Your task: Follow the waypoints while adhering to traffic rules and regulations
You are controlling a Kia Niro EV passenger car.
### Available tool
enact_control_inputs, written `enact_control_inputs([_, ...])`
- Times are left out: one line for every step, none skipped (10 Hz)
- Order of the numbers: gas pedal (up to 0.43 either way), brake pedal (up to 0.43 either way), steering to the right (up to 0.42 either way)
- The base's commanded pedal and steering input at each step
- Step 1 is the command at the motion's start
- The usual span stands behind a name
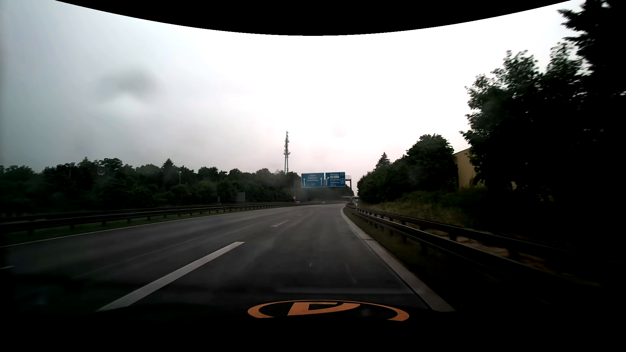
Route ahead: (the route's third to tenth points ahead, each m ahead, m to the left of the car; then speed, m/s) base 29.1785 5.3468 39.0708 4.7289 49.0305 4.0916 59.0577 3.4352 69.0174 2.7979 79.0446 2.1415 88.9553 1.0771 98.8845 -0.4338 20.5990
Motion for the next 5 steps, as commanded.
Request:
enact_control_inputs([0.169, 0.000, 0.007])
enact_control_inputs([0.169, 0.000, 0.006])
enact_control_inputs([0.169, 0.000, 0.006])
enact_control_inputs([0.169, 0.000, 0.006])
enact_control_inputs([0.169, 0.000, 0.005])
